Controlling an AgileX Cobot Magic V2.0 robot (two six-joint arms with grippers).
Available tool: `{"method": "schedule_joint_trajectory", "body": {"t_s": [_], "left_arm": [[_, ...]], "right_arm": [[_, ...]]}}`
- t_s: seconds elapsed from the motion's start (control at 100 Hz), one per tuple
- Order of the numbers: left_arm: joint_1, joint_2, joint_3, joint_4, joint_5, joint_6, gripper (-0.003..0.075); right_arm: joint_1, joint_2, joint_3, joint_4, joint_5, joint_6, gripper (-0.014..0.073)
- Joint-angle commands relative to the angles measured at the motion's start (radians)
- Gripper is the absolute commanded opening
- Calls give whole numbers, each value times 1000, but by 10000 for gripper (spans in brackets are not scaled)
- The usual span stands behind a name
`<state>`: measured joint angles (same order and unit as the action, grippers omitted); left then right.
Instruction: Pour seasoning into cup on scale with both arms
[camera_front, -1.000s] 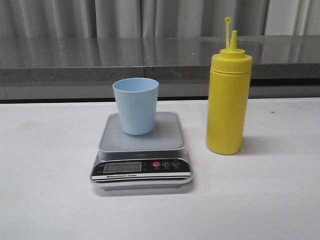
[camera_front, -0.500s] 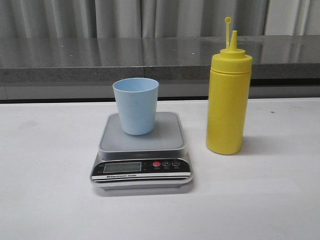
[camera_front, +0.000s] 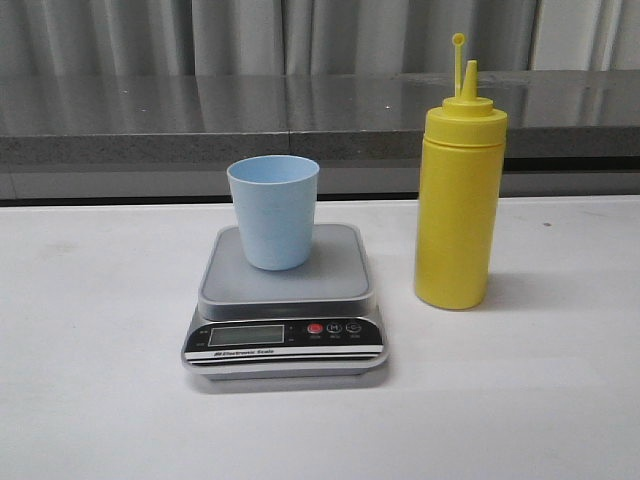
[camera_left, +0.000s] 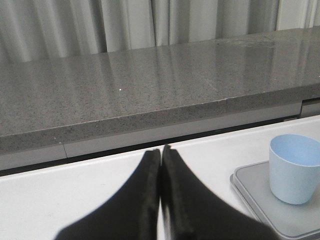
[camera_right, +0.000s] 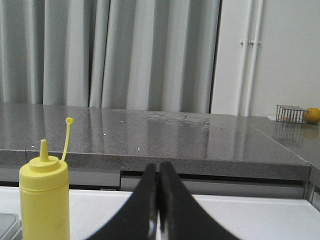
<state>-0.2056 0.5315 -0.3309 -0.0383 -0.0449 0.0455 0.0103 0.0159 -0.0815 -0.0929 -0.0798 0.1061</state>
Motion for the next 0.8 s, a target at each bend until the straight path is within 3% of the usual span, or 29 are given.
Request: {"method": "schedule_joint_trajectory", "body": {"t_s": [0.0, 0.13, 0.25, 0.42, 0.79], "left_arm": [[3, 3, -26, -6, -82, -3, -18], [3, 3, -26, -6, -82, -3, -18], [3, 3, -26, -6, -82, -3, -18], [3, 3, -26, -6, -82, -3, -18], [3, 3, -26, -6, -82, -3, -18]], "right_arm": [[-6, 84, -149, 8, 45, 10, -120], [-6, 247, -311, 8, 230, 10, -120], [-6, 408, -442, 8, 297, 10, -120], [-6, 604, -528, 62, 228, 10, -120], [54, 892, -539, 49, 80, 9, -120]]}}
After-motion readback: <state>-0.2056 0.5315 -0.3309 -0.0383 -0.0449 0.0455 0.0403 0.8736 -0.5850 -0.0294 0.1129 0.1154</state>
